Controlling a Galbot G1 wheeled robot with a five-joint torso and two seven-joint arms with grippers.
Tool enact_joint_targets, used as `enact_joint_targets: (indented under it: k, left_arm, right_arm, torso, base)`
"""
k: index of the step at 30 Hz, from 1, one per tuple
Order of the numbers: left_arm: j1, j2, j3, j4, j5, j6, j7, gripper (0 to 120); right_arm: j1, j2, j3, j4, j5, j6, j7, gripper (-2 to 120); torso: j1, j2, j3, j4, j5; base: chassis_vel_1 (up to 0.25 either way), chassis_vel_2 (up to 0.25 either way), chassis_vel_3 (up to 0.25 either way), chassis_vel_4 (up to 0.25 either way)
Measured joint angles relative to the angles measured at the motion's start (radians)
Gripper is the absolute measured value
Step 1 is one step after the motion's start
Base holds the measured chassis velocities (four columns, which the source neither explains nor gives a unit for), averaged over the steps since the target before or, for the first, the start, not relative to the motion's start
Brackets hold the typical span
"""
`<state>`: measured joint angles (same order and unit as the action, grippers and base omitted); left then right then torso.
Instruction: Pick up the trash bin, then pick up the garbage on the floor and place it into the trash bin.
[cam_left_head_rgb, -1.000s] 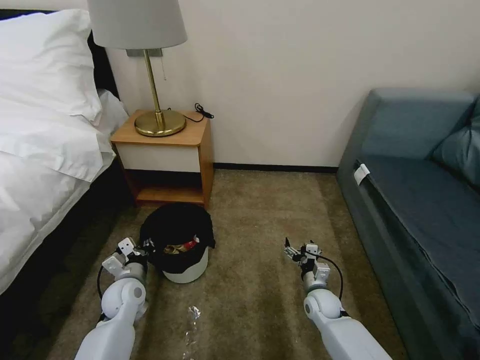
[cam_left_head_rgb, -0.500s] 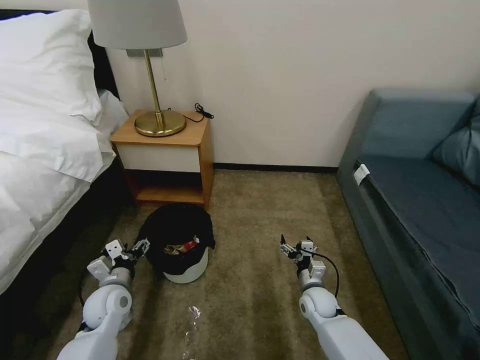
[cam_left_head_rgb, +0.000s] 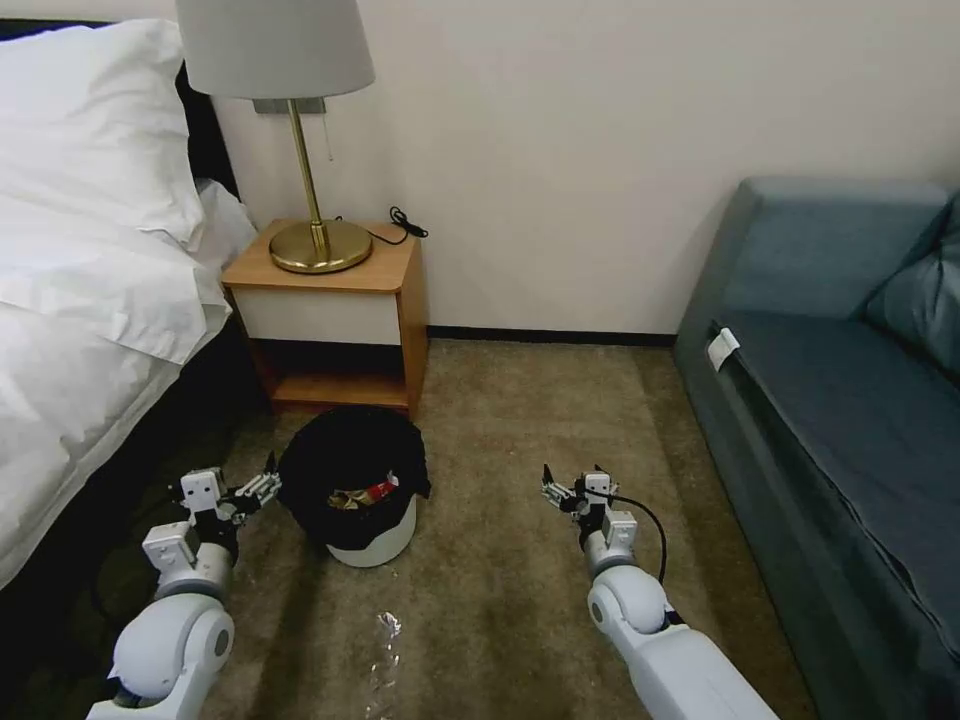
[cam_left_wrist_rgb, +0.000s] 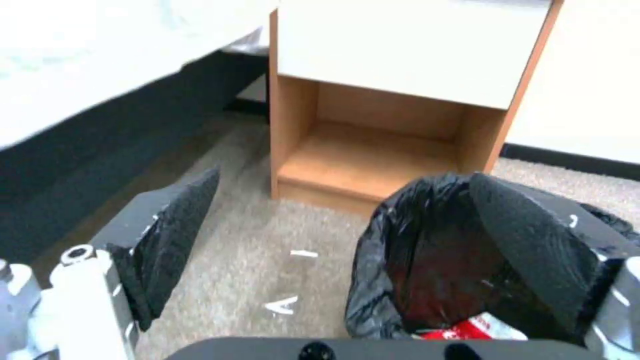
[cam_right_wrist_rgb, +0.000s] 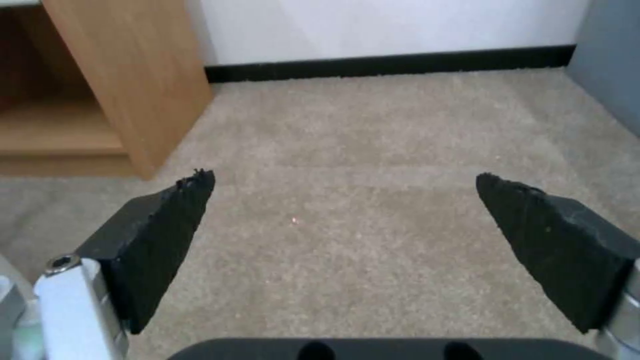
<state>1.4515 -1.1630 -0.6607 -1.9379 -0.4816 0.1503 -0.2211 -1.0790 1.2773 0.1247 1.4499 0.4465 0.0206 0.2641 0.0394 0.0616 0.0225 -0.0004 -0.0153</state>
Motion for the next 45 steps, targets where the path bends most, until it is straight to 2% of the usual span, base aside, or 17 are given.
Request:
enact_joint_targets:
  k: [3,9,16,45]
  left_arm:
    - [0.009,0.007,-0.006,-0.007,0.002,-0.008,0.010,100]
    - [0.042,0.045,-0.032,-0.005,0.055,-0.055,0.073,100]
    - [0.052,0.058,-0.032,-0.007,0.057,-0.080,0.117,100]
    - [0.052,0.056,-0.023,-0.007,0.057,-0.080,0.118,100]
  right_arm:
    - [-0.006,-0.004,0.009,0.012,0.005,-0.005,0.000,100]
    - [-0.056,-0.025,0.064,0.069,0.021,-0.028,-0.039,100]
    - [-0.091,-0.040,0.109,0.080,0.028,0.028,-0.105,100]
    - [-0.090,-0.040,0.118,0.071,0.033,0.037,-0.113,100]
  torso:
    - [0.000,0.000,0.000,0.0000,0.0000]
    - [0.000,0.000,0.000,0.0000,0.0000]
    - [0.000,0.000,0.000,0.0000,0.0000]
    - [0.000,0.000,0.000,0.0001,0.0000]
  base:
    - [0.000,0.000,0.000,0.000]
    - [0.000,0.000,0.000,0.000]
    - [0.000,0.000,0.000,0.000]
    - [0.000,0.000,0.000,0.000]
